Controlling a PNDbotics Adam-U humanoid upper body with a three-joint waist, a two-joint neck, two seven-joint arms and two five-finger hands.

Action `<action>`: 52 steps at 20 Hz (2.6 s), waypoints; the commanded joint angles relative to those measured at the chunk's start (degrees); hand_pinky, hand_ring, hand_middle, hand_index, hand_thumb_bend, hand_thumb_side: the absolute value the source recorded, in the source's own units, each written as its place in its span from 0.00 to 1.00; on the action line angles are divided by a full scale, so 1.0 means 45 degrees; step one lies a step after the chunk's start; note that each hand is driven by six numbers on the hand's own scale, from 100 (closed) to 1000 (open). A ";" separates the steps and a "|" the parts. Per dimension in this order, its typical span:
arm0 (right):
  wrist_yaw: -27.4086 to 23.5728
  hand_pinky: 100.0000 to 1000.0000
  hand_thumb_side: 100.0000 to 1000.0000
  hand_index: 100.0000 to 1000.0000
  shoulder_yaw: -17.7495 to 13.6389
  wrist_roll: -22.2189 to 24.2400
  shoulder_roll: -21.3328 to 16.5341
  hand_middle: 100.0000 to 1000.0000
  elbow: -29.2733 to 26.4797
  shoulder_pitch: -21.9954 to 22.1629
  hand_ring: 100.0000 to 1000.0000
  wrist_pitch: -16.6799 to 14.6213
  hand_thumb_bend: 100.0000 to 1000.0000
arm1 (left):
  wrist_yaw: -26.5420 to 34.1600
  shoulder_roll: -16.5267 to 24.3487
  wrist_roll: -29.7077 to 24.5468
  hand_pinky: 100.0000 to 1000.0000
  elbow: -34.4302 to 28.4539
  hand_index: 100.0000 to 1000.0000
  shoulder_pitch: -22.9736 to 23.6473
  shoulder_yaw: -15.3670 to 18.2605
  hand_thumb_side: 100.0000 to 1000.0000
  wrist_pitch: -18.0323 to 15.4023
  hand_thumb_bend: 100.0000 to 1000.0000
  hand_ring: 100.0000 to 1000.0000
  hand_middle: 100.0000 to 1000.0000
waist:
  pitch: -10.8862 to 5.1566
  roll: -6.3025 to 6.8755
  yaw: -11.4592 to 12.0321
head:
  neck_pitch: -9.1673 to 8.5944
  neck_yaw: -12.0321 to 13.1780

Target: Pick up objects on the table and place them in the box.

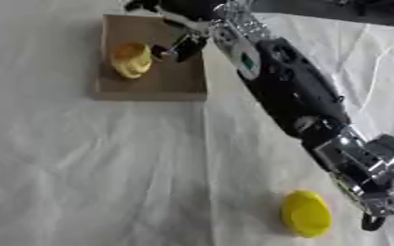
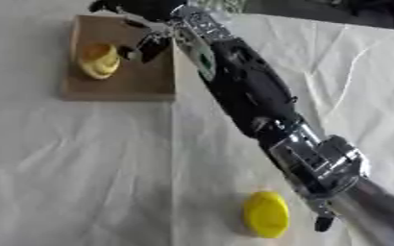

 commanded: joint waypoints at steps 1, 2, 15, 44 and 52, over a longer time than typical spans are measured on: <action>-0.1483 0.87 0.00 0.92 -0.0161 0.0175 -0.1895 0.84 -0.2239 0.0369 0.96 0.0518 0.29 | -0.0090 0.0382 0.0077 0.84 -0.0205 0.84 -0.0051 0.0154 0.48 0.0012 0.15 0.77 0.73 | -0.0320 0.0079 -0.0117 | -0.0043 0.0263; -0.1862 0.87 0.00 0.92 -0.0202 0.0228 -0.2453 0.83 -0.2938 0.0740 0.95 0.0687 0.30 | -0.0120 0.0415 0.0103 0.84 -0.0205 0.84 -0.0035 0.0168 0.48 0.0011 0.15 0.77 0.73 | -0.0318 0.0089 -0.0196 | -0.0052 0.0342; -0.5367 0.86 0.00 0.89 -0.2261 -0.1122 -0.7171 0.81 -1.0151 0.7892 0.93 0.1249 0.21 | -0.0450 0.0488 0.0352 0.84 -0.0205 0.84 0.0102 0.0326 0.49 -0.0011 0.14 0.78 0.73 | 0.0013 0.0422 -0.1151 | -0.0262 0.0890; -0.3038 0.91 0.54 0.94 -0.1255 -0.2104 -0.7106 0.82 -1.0201 1.3918 1.00 -0.3771 0.00 | -0.0790 0.0766 0.0451 0.85 -0.0205 0.84 0.1295 0.0390 0.51 0.0387 0.11 0.78 0.75 | -0.0923 0.0628 -0.2661 | 0.0981 0.2216; -0.2874 0.95 0.34 0.97 -0.0898 -0.0978 -0.7074 0.82 -1.0201 1.4232 1.00 -0.4505 0.00 | -0.0777 0.0733 0.0382 0.85 -0.0205 0.84 0.1417 0.0373 0.51 0.0410 0.11 0.78 0.75 | -0.0976 0.0646 -0.2711 | 0.1060 0.2246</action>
